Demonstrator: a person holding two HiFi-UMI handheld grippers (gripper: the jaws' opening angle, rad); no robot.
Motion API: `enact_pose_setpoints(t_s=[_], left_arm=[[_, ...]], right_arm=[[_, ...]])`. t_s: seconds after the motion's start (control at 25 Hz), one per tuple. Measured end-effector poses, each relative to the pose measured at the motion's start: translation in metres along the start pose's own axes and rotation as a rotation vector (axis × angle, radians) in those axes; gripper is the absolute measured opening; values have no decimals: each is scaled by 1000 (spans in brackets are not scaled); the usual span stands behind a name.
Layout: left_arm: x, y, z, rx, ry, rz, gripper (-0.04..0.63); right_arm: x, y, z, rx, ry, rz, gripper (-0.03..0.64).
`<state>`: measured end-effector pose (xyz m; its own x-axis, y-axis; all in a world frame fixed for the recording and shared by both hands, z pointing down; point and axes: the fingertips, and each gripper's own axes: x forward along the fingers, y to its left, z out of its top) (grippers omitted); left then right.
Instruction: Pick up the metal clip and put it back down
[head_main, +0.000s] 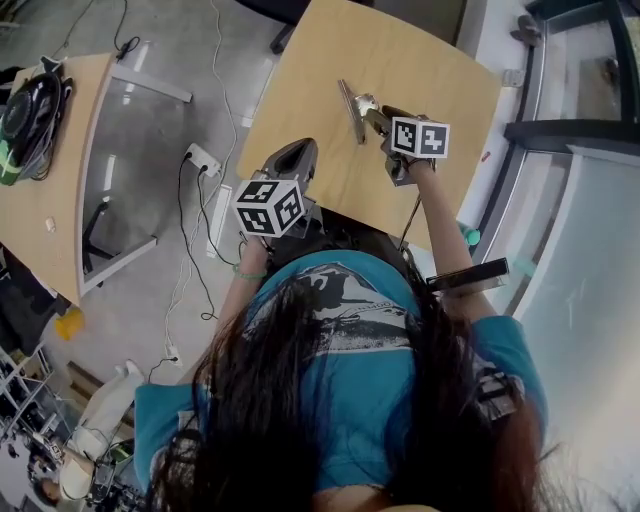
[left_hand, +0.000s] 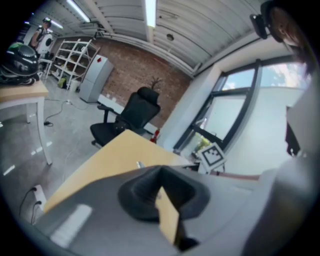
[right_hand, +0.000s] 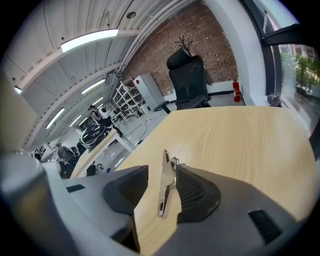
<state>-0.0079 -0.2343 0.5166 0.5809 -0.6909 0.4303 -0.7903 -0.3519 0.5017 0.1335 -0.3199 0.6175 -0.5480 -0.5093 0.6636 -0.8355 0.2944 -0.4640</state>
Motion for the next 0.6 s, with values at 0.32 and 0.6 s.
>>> enact_pose_setpoints(t_s=[0.32, 0.6], left_arm=[[9, 5, -4, -15, 7, 46, 3], [3, 15, -7, -28, 3, 97, 3]], right_arm=[[47, -26, -11, 2, 128, -1, 156], [70, -27, -23, -22, 177, -7, 153]])
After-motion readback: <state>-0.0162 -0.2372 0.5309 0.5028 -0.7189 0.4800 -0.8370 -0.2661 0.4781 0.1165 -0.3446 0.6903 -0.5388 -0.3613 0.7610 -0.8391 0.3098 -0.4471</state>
